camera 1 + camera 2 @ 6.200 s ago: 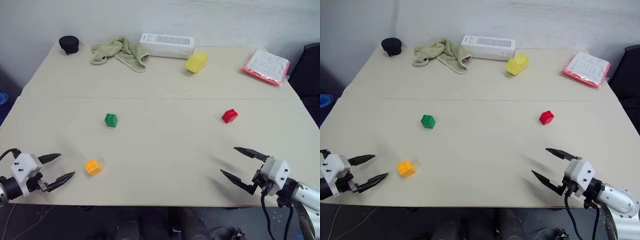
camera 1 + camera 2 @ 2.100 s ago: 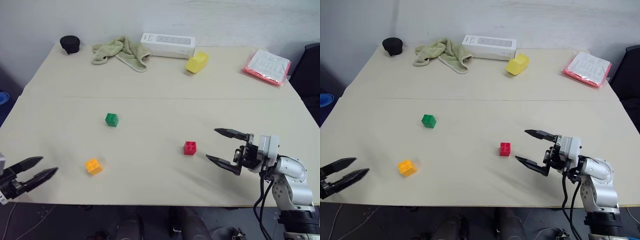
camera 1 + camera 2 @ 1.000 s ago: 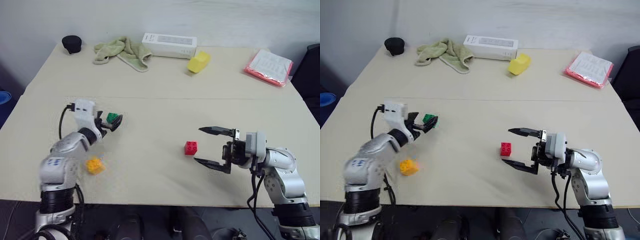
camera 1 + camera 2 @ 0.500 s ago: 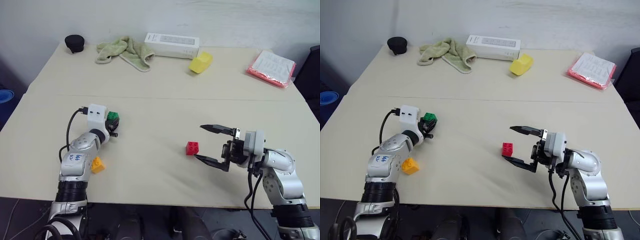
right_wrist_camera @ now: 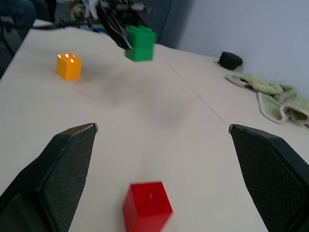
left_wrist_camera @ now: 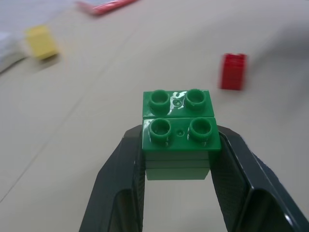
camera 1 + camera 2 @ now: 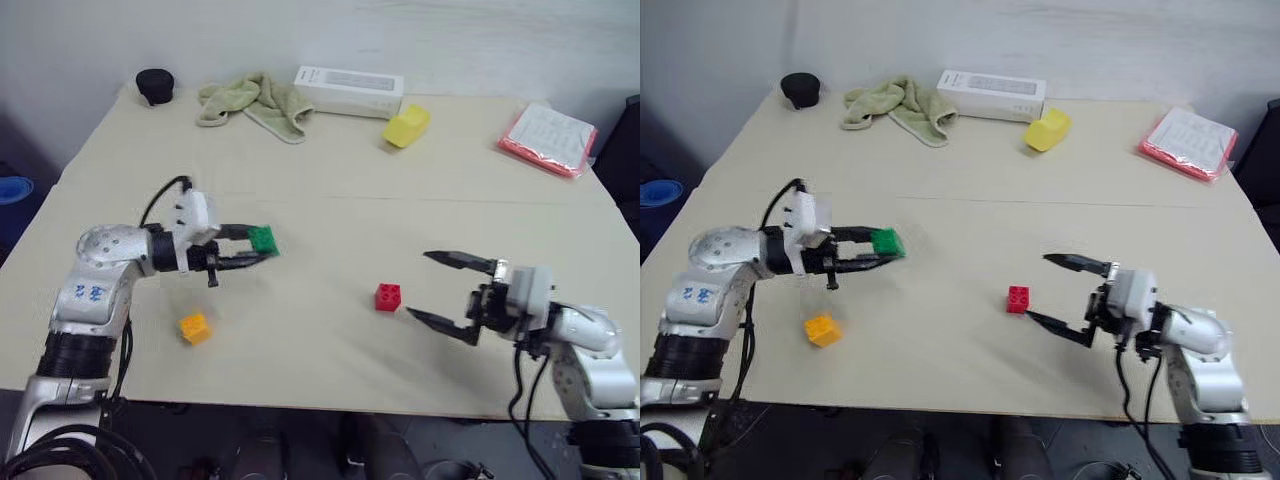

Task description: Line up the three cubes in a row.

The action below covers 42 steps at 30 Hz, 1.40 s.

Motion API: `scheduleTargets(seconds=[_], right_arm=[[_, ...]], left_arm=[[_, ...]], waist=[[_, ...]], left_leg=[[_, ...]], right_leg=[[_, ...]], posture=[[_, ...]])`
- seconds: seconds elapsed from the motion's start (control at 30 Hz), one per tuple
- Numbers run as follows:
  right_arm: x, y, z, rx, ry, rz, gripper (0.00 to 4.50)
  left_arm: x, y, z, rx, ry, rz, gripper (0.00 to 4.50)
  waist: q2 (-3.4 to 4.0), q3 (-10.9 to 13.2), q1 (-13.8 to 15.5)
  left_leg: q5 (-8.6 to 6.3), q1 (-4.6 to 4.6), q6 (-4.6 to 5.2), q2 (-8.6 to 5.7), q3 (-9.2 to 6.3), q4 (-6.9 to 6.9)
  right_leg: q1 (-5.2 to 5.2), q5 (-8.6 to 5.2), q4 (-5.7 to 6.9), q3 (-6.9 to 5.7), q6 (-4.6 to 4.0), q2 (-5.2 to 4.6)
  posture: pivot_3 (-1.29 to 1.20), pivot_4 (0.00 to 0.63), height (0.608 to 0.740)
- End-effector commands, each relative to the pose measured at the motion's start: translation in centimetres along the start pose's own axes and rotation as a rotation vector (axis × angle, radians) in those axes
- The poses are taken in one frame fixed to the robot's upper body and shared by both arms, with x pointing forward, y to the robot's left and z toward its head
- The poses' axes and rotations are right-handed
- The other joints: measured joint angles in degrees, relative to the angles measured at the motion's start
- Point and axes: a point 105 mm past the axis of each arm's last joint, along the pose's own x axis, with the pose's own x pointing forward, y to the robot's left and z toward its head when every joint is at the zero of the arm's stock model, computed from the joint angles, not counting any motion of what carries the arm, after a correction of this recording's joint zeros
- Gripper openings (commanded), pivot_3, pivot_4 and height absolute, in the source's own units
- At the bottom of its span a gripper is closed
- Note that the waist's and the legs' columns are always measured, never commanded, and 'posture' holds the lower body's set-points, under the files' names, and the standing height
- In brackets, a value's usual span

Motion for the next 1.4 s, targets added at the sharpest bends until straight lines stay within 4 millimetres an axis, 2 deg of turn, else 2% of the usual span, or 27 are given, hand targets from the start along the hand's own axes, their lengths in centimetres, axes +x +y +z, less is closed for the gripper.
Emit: scheduleTargets(seconds=[0.03, 0.2, 0.37, 0.77, 0.8, 0.9, 1.03, 1.07, 1.2, 1.27, 1.4], right_arm=[[-1.5, 0.2, 0.6, -0.008, 0.021, 0.002, 4.5], [-1.8, 0.7, 0.7, -0.001, 0.026, -0.026, 4.5], [-1.9, 1.4, 0.8, 0.012, 0.034, -0.037, 4.5], [-1.7, 1.9, 0.6, 0.023, 0.027, -0.075, 4.5], [-1.6, 2.0, 0.6, 0.024, 0.026, -0.075, 4.5], [-1.6, 2.0, 0.5, 0.027, 0.024, -0.073, 4.5], [-1.5, 2.0, 0.5, 0.032, 0.021, -0.067, 4.5], [-1.5, 2.0, 0.5, 0.032, 0.021, -0.065, 4.5], [-1.6, 2.1, 0.5, 0.04, 0.024, -0.058, 4.5], [-1.7, 2.0, 0.4, 0.044, 0.026, -0.055, 4.5], [-2.1, 1.9, 0.4, 0.048, 0.03, -0.05, 4.5]], left_arm=[[3.8, -1.6, -0.8, 0.051, 0.045, -0.186, 1.49], [7.5, -1.8, -2.7, 0.026, 0.111, -0.226, 1.49], [9.8, -1.1, -3.5, 0.02, 0.14, -0.192, 1.49], [10.4, -1.2, -4.2, -0.009, 0.153, -0.18, 1.49], [10.4, -1.2, -4.1, -0.013, 0.145, -0.178, 2.22], [10.3, -1.0, -3.9, -0.006, 0.121, -0.161, 3.08], [9.3, -0.5, -3.4, 0.027, 0.094, -0.114, 4.38], [8.8, -0.3, -3.0, 0.031, 0.067, -0.104, 4.47], [6.0, -0.3, -1.6, 0.02, -0.005, -0.096, 4.47], [4.5, -0.2, 0.1, 0.048, -0.096, -0.083, 4.47], [1.0, 0.4, 2.8, 0.067, -0.153, -0.022, 4.47]], waist=[[0.0, 0.0, 0.19], [-0.01, 0.01, -0.39], [-0.02, 0.01, -0.39], [-0.01, 0.01, -0.32], [-0.01, 0.01, -0.31], [-0.01, 0.01, -0.32], [-0.01, 0.01, -0.42], [-0.01, 0.01, -0.42], [-0.01, 0.01, -0.52], [-0.01, 0.01, -0.45], [-0.01, 0.01, -0.39]], left_leg=[[-0.01, -0.02, 0.02, -0.01, 0.0, 0.01], [-0.02, -0.16, 0.09, 0.01, 0.05, 0.13], [0.0, -0.12, 0.06, 0.03, 0.03, 0.14], [0.0, -0.14, 0.11, 0.0, -0.02, 0.17], [0.0, -0.15, 0.11, 0.0, -0.02, 0.17], [0.0, -0.15, 0.11, 0.0, -0.02, 0.17], [0.0, -0.15, 0.11, 0.01, -0.02, 0.17], [0.0, -0.15, 0.11, 0.02, -0.02, 0.17], [0.01, -0.14, 0.09, 0.05, -0.02, 0.16], [0.01, -0.14, 0.09, 0.06, -0.02, 0.17], [0.01, -0.16, 0.1, 0.05, -0.05, 0.19]], right_leg=[[0.01, 0.01, -0.03, 0.0, 0.01, 0.02], [-0.1, 0.05, 0.01, 0.09, 0.1, 0.1], [-0.1, 0.05, 0.05, 0.09, 0.1, 0.12], [-0.08, 0.06, 0.03, 0.06, 0.12, 0.06], [-0.08, 0.06, 0.04, 0.06, 0.12, 0.06], [-0.08, 0.06, 0.03, 0.05, 0.12, 0.06], [-0.08, 0.06, 0.04, 0.05, 0.12, 0.06], [-0.09, 0.06, 0.04, 0.05, 0.12, 0.06], [-0.09, 0.06, 0.06, 0.05, 0.12, 0.07], [-0.09, 0.06, 0.07, 0.06, 0.12, 0.07], [-0.08, 0.06, 0.05, 0.04, 0.12, 0.05]], posture=[[0.0, 0.15, 0.74], [0.0, 0.15, 0.74], [0.0, 0.15, 0.74], [0.0, 0.15, 0.74], [0.0, 0.15, 0.74], [0.0, 0.15, 0.74], [0.0, 0.15, 0.74], [0.0, 0.15, 0.74], [0.0, 0.15, 0.74], [0.0, 0.15, 0.74], [0.0, 0.15, 0.74]])
